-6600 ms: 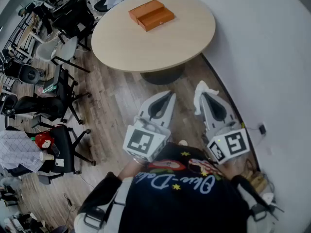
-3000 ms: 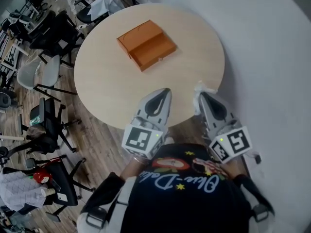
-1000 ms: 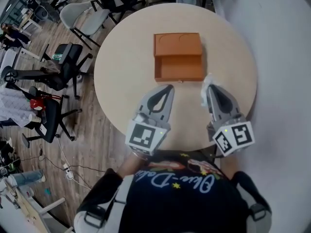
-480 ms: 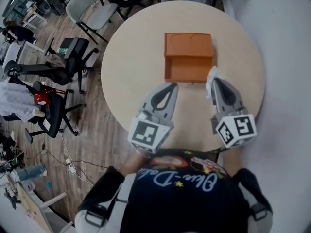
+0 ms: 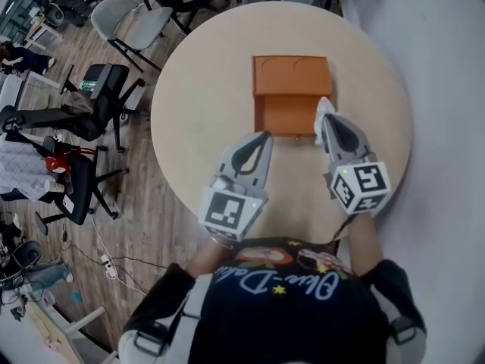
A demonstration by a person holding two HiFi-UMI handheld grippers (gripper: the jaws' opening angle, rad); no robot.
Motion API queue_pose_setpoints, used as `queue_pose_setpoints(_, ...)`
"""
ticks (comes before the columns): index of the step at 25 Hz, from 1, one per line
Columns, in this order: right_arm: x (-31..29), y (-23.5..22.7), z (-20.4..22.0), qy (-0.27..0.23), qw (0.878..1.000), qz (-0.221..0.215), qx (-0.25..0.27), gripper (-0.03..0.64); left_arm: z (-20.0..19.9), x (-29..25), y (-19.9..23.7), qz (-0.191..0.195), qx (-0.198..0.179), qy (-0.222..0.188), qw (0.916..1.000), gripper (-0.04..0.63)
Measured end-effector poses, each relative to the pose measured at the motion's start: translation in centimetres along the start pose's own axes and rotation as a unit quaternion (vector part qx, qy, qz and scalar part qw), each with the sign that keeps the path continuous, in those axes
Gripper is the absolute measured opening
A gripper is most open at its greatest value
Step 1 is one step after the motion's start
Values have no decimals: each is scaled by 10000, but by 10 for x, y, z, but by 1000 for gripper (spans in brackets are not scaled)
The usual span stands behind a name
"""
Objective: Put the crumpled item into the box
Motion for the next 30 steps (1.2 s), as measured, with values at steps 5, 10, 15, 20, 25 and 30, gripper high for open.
queue_pose_setpoints(5,-32,-4,9,399,9991,-111,-54,2,4,-2,10,-106,73,62,9999,-9)
queue_pose_setpoints(10,-66,-5,23,787,9967,-74,201,2,9,0,21,-261,138,98,9995,-9)
queue_pose_setpoints(15,-90,-7,41,1218,9918,-100,383,2,12,2,27,-362,185,127,9991,-9)
queue_pose_setpoints(20,-105,-12,58,1551,9864,-70,543,2,17,4,29,-446,232,157,9986,-9)
queue_pose_setpoints(25,-123,-16,71,1833,9807,-82,677,2,20,3,36,-513,296,224,9980,-9)
queue_pose_setpoints(30,-135,-15,77,2113,9741,-112,792,2,20,3,42,-525,295,260,9978,-9)
Point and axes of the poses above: the fingertips, and each gripper's own axes: x backward along the fingers, y to its left, z out of its underside, the point moved 10 cm from there along x, backward along the fingers
